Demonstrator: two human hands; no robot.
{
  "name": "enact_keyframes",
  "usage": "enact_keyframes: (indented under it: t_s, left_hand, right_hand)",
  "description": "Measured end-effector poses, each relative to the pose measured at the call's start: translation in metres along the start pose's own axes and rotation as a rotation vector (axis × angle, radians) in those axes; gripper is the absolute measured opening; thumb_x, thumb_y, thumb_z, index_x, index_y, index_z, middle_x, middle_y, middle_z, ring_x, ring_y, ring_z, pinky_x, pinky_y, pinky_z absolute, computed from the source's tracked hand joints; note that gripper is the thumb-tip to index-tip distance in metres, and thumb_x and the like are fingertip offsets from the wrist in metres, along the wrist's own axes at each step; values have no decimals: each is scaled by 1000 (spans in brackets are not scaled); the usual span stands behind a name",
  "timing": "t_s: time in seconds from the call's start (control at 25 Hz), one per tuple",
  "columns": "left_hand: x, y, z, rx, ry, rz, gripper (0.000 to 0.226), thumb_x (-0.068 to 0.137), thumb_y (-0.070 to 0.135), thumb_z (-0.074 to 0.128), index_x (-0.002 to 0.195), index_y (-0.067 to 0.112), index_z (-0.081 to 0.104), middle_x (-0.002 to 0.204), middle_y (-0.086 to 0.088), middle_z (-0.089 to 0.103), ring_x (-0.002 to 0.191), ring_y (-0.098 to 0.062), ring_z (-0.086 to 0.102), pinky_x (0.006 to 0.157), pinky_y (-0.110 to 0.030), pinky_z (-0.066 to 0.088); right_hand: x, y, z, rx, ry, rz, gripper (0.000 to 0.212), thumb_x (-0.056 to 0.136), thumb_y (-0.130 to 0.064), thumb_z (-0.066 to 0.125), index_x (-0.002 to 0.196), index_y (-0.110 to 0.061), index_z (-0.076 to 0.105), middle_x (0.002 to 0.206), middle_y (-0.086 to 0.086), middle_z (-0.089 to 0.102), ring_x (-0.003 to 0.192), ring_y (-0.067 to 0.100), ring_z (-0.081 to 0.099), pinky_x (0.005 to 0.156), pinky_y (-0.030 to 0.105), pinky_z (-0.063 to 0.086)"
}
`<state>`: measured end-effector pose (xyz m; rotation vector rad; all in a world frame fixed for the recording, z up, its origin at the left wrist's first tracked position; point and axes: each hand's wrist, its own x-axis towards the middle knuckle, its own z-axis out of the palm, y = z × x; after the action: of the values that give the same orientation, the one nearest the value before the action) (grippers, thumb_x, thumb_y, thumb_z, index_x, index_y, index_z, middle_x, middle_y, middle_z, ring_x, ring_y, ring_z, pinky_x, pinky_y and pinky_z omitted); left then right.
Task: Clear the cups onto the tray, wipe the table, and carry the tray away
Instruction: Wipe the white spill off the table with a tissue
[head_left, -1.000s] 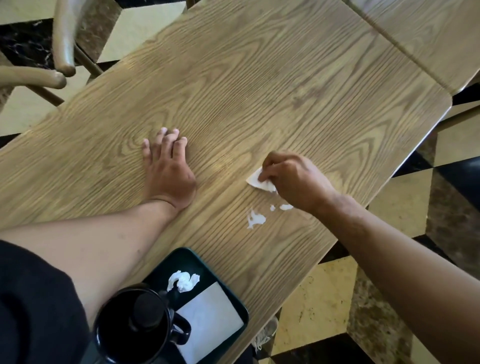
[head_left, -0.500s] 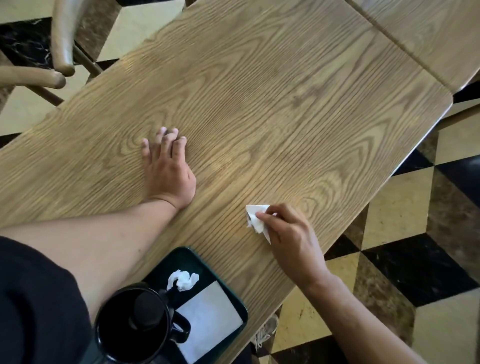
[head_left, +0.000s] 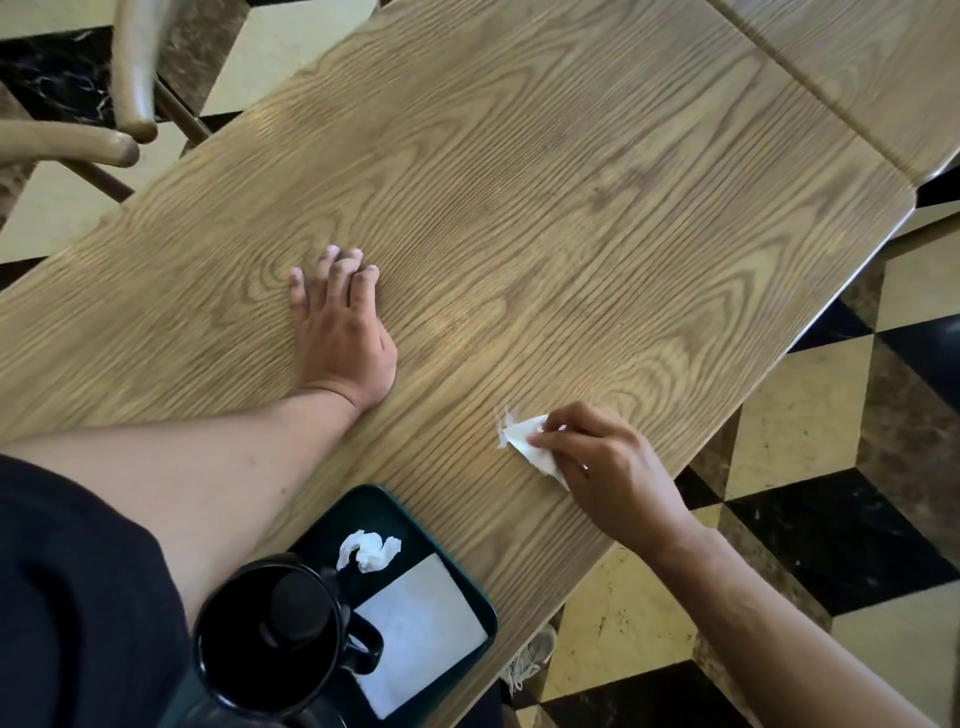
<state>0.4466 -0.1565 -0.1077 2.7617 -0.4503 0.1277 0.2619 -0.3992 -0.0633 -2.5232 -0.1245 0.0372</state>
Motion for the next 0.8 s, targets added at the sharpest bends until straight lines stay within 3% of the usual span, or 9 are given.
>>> enact_keyframes:
  t_s: [0.08, 0.24, 0.44, 0.56, 0.72, 0.8]
  left_hand:
    - [0, 1, 0, 0, 0, 0, 49, 82, 2, 41, 128, 0, 55, 143, -20, 51, 145, -41, 35, 118, -67, 17]
    - [1, 2, 0, -21, 7, -22, 48, 83, 2, 40, 128, 0, 56, 143, -20, 51, 145, -40, 34, 119, -66, 16]
    - [1, 1, 0, -15, -2, -19, 49, 83, 4, 39, 129, 0, 55, 144, -19, 51, 146, -39, 33, 120, -65, 15]
    - [1, 1, 0, -8, -14, -13, 49, 84, 3, 39, 130, 1, 54, 144, -18, 50, 147, -39, 32, 120, -64, 14]
    - [1, 1, 0, 3, -9, -9, 48, 84, 1, 41, 130, 1, 54, 144, -18, 51, 146, -39, 33, 119, -65, 16]
    - [1, 1, 0, 4, -8, -9, 48, 83, 1, 41, 129, 1, 54, 144, -18, 51, 146, -39, 33, 119, -65, 16]
  right_hand:
    - [8, 16, -8, -18, 62, 21, 15, 88, -2, 74, 97, -12, 82, 102, 2, 70, 88, 19, 67, 77, 33, 58]
    - [49, 24, -17, 63, 299, 372, 22, 87, 3, 66, 92, -11, 82, 96, -1, 69, 84, 16, 67, 75, 23, 51]
    - [43, 10, -22, 251, 165, 560, 31, 92, -5, 59, 108, -24, 76, 100, -8, 63, 88, 6, 62, 74, 18, 48]
    - [30, 8, -32, 610, 212, 724, 29, 96, -6, 57, 103, -25, 78, 98, -1, 72, 84, 11, 69, 72, 28, 56]
    - [21, -8, -28, 1263, 260, 838, 24, 92, 9, 48, 89, 8, 72, 83, 18, 71, 68, 23, 62, 60, 28, 51]
    - [17, -5, -27, 1358, 244, 841, 27, 91, 6, 46, 82, 9, 72, 84, 19, 70, 70, 26, 61, 60, 29, 51]
